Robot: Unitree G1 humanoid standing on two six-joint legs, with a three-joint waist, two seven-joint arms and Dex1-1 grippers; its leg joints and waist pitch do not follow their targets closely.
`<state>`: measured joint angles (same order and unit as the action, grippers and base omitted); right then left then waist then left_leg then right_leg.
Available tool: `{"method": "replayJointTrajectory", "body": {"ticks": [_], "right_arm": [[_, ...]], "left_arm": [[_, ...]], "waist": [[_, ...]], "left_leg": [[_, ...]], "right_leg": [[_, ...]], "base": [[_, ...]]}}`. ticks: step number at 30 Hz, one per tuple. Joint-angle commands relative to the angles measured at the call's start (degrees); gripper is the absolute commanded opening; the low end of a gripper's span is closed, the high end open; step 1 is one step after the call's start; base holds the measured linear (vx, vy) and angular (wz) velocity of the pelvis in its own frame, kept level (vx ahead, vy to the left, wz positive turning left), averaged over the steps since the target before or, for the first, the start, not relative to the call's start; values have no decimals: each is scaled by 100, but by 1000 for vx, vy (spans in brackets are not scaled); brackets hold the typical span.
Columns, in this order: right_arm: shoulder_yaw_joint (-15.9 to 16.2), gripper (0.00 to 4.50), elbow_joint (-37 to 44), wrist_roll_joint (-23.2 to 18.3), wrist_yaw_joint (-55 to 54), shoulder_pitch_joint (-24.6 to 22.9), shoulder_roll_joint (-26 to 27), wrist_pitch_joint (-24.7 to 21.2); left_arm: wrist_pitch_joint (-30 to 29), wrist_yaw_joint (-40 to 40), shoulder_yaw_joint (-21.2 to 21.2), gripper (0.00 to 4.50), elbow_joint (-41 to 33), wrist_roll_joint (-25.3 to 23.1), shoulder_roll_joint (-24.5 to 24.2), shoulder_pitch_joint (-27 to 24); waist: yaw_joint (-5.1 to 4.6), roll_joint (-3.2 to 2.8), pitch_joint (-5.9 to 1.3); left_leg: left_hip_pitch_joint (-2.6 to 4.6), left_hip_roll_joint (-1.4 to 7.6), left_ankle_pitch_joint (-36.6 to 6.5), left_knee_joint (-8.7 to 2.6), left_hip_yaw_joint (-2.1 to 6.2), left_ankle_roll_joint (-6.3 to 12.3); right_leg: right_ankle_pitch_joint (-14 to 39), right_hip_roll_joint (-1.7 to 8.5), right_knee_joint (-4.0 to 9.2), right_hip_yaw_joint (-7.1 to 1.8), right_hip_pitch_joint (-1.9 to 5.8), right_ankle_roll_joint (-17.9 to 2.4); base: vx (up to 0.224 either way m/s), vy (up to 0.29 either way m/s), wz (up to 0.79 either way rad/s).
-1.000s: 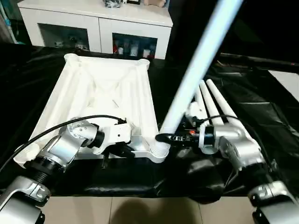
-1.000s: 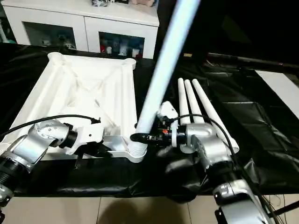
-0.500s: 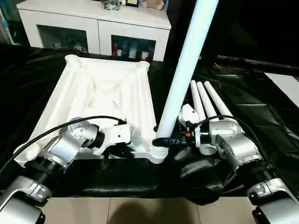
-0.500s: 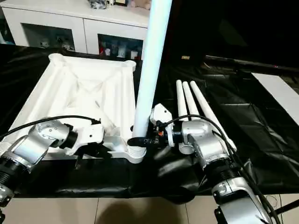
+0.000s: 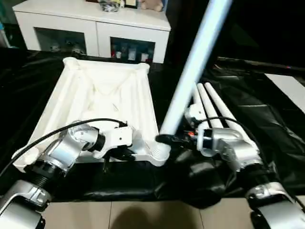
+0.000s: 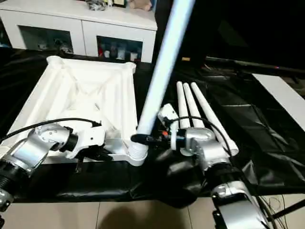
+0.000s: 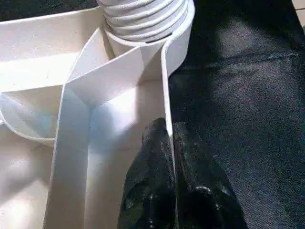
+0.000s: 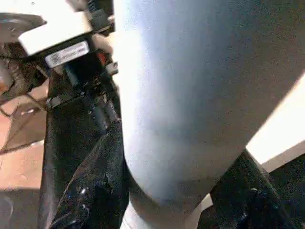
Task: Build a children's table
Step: Insert table leg to table base
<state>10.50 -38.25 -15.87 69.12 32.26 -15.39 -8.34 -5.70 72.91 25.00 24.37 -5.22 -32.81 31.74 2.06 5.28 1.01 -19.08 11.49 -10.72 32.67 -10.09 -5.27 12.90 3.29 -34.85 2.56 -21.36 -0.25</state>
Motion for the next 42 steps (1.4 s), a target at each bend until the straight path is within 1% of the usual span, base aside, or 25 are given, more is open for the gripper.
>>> {"method": "replayJointTrajectory", "body": {"ticks": [1,3,4,6,7,10,12,13,16,17,19,21,22,26,28,30,31,32,34,36,37,38,39,41,42], "right_arm": [[720,184,-613,993,-59,-580,-344,-152],[820,184,-520,1025,101,-589,-358,-131],[861,184,-477,1028,153,-577,-356,-136],[935,184,-396,1020,246,-534,-332,-161],[957,184,-407,1036,234,-483,-293,-146],[983,184,-440,1055,208,-389,-222,-139],[1011,184,-463,1059,229,-300,-167,-156],[1034,184,-463,1061,260,-272,-156,-159],[1124,184,-466,1068,347,-178,-114,-147],[1160,184,-442,1060,371,-130,-83,-144],[1166,184,-376,1046,402,-102,-61,-149],[1160,184,-298,1030,434,-89,-51,-156],[1165,184,-76,956,531,-88,-63,-218],[1149,184,32,912,516,-68,-50,-218],[1122,184,10,896,498,-41,-7,-215],[1149,184,53,898,551,-41,13,-209],[1189,184,139,893,604,-58,17,-220],[1237,184,278,897,618,-85,30,-229],[1267,184,363,917,605,-97,36,-216],[1305,184,389,994,545,-104,35,-111],[1362,184,337,1165,392,-114,35,132],[1387,184,233,1319,205,-125,50,374],[1387,184,233,1319,205,-125,50,374],[1342,184,83,1395,-4,-129,97,542],[1262,184,3,1370,-121,-138,142,569]], "left_arm": [[57,114,123,0,-98,-127,-44,-4],[55,129,133,0,-100,-137,-47,2],[60,132,139,0,-97,-141,-48,8],[57,141,146,0,-96,-142,-47,21],[61,143,151,0,-98,-145,-46,22],[65,148,158,0,-104,-146,-45,22],[64,148,162,0,-108,-147,-43,15],[62,150,162,0,-111,-150,-41,10],[44,158,165,0,-134,-159,-38,-18],[32,154,166,0,-154,-159,-37,-29],[22,152,160,0,-171,-159,-36,-38],[16,153,154,0,-183,-159,-36,-45],[2,147,144,0,-205,-153,-44,-56],[-15,136,142,0,-227,-148,-58,-65],[-26,137,143,0,-237,-145,-63,-68],[-35,143,142,0,-244,-144,-63,-70],[-35,145,142,0,-245,-145,-60,-72],[-38,150,140,0,-246,-147,-55,-76],[-44,154,136,0,-251,-149,-56,-77],[-48,152,135,0,-252,-152,-56,-77],[-53,144,135,0,-251,-154,-55,-78],[-61,139,134,0,-256,-151,-56,-83],[-61,139,134,0,-256,-151,-56,-83],[-62,132,130,0,-256,-148,-56,-90],[-65,130,126,0,-257,-144,-57,-97]], "waist": [[-24,-157,-78],[-20,-156,-77],[-14,-148,-82],[-6,-148,-89],[-5,-140,-89],[-6,-146,-93],[-17,-140,-87],[-22,-118,-84],[-32,-123,-69],[-40,-106,-69],[-39,-116,-69],[-38,-111,-69],[-33,-102,-71],[-28,-101,-95],[-29,-104,-92],[-26,-108,-80],[-29,-96,-77],[-23,-101,-80],[-24,-102,-85],[-16,-106,-92],[-14,-110,-87],[-23,-100,-83],[-23,-104,-78],[-33,-102,-69],[-38,-108,-55]], "left_leg": [[41,247,-2697,-488,139,-133],[51,247,-2670,-485,131,-119],[46,250,-2622,-485,128,-103],[42,250,-2491,-485,113,-79],[35,249,-2452,-487,110,-71],[20,249,-2311,-493,107,-67],[15,246,-2316,-495,109,-69],[12,245,-2334,-493,109,-65],[12,245,-2412,-493,128,-83],[4,246,-2413,-499,138,-81],[7,250,-2406,-499,139,-83],[13,253,-2391,-500,133,-71],[6,252,-2350,-501,131,-63],[-21,255,-2047,-504,109,-25],[-27,251,-1962,-498,92,-3],[-25,247,-2013,-495,93,-8],[-23,247,-2037,-495,94,-10],[-20,253,-2045,-499,103,-22],[-22,257,-1989,-503,104,-29],[-11,259,-1895,-493,87,-15],[-14,259,-1891,-494,82,-15],[-30,251,-1915,-497,86,-24],[-27,253,-1937,-500,88,-32],[-15,249,-2045,-498,94,-40],[-11,243,-2151,-499,102,-57]], "right_leg": [[2515,459,584,-284,-49,-865],[2491,455,582,-286,-55,-880],[2456,459,580,-291,-43,-891],[2275,450,565,-299,-35,-942],[2241,450,562,-299,-30,-953],[2089,449,543,-295,-4,-1002],[2162,448,544,-291,-3,-992],[2274,456,558,-291,-1,-965],[2648,473,585,-294,-19,-846],[2733,476,586,-292,-15,-807],[2756,481,594,-297,-22,-786],[2694,473,589,-298,-31,-800],[2636,471,583,-299,-21,-806],[2148,458,534,-299,16,-910],[2016,455,526,-302,17,-968],[2181,465,540,-302,14,-955],[2256,465,547,-300,12,-934],[2360,471,553,-303,12,-880],[2261,465,540,-301,16,-882],[2053,460,527,-309,13,-931],[1989,464,523,-310,11,-966],[2044,462,524,-304,24,-953],[2104,469,530,-303,19,-944],[2333,472,549,-305,3,-896],[2575,479,576,-305,-9,-844]], "base": [[0,0,0],[0,0,0],[0,0,0],[0,0,0],[0,0,0],[0,0,0],[0,0,0],[0,0,0],[0,0,0],[0,0,0],[0,0,0],[0,0,0],[0,0,0],[0,0,0],[0,0,0],[0,0,0],[0,0,0],[0,0,0],[0,0,0],[0,0,0],[0,0,0],[0,0,0],[0,0,0],[0,0,0],[0,0,0]]}}
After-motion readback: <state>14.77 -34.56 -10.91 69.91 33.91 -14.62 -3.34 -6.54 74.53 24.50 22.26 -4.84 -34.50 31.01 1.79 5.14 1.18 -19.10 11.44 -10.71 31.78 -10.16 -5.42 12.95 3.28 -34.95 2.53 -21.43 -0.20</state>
